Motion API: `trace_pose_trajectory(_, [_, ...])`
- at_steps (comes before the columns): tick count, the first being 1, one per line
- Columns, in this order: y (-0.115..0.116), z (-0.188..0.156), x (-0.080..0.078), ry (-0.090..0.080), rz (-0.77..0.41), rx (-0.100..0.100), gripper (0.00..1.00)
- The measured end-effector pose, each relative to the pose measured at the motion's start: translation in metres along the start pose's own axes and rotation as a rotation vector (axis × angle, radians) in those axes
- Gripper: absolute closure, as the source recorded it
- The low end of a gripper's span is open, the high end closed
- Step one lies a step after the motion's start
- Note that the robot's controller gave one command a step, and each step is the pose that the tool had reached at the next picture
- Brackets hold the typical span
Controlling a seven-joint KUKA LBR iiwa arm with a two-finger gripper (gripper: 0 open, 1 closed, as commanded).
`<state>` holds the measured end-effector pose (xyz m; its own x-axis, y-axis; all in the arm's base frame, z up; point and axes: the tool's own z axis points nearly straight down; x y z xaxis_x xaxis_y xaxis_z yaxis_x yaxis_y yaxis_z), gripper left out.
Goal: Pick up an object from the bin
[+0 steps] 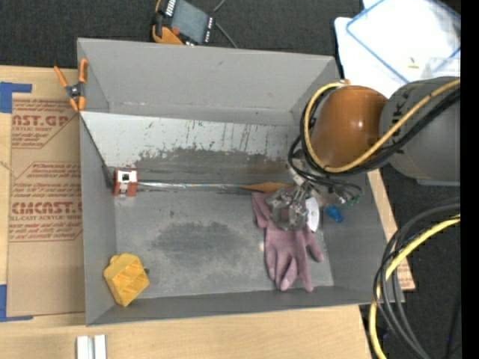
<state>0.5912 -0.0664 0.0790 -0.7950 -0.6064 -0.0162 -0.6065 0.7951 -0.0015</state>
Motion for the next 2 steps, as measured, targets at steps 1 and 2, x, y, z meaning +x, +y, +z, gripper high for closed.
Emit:
trace_pose_trajectory(1, [0.0053, -0.0255, 0.0039, 0.009, 0.058, -0.006, 1.0])
trace_pose_trajectory(2, [0.0139, -0.0193, 0.0091, 0.003, -0.08, -0.002, 1.0])
